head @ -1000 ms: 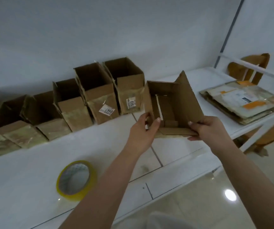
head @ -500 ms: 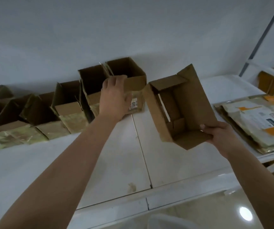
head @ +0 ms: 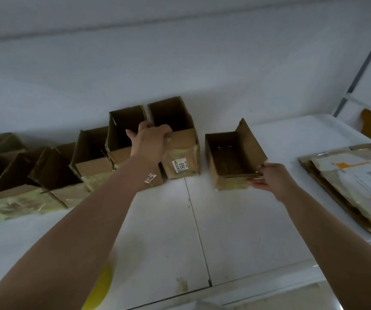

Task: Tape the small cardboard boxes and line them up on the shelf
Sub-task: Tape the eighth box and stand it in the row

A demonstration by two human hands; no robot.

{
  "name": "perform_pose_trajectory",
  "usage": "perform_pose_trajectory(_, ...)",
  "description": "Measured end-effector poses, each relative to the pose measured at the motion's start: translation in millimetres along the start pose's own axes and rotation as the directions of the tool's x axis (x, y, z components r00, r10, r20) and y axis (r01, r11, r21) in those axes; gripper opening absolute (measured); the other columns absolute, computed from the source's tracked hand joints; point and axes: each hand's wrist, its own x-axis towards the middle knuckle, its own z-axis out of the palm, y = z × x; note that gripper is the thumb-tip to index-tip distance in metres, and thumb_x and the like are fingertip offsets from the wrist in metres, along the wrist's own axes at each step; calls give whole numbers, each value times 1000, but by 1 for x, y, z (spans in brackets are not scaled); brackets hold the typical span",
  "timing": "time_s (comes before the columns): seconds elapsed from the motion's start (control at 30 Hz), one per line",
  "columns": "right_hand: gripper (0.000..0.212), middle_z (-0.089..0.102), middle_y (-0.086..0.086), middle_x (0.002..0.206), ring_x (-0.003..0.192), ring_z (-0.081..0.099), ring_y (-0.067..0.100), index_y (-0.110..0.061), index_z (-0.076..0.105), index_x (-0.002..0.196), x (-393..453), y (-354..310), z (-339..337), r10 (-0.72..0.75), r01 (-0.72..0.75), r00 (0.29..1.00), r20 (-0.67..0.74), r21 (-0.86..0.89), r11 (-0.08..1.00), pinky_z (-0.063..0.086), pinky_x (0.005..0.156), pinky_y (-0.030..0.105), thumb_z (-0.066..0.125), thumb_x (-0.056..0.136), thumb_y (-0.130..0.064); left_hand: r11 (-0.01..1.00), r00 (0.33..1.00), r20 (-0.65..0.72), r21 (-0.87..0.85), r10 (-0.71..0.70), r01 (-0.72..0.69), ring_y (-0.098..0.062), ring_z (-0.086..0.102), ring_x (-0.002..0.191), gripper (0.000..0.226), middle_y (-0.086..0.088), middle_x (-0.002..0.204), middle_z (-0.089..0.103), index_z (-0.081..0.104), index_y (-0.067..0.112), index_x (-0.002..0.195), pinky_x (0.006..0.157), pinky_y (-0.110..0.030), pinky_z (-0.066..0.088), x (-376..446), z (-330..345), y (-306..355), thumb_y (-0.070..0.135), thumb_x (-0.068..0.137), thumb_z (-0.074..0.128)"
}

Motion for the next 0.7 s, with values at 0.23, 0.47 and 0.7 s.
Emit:
perform_pose_trajectory(0.23,33,60,29,117,94,67,37,0,53,129,12,-17,39,-34,45,997,64,-179,983,55,77,35,40,99,6,992,996,31,88,83,-86,-25,20,146,25,-1,121,64,59,26,121,111,-70,7,-14,-8,-8,22,104,42)
perform_pose_trajectory(0.47,38,50,21,136,111,63,33,0,39,142,1,-18,50,-40,50,990,134,-79,996,52,85,33,35,105,-7,995,995,40,38,90,-92,-26,22,146,27,-5,125,62,61,23,124,111,-70,7,-16,-12,-9,18,103,44)
perform_pose_trajectory(0.7,46,51,17,135,120,55,30,-6,35,145,-14,-10,60,-141,175,978,156,-231,957,46,102,38,46,102,-19,995,995,44,42,92,-94,-31,36,137,27,-10,121,56,61,23,123,112,-69,9,-19,-15,-4,15,102,46)
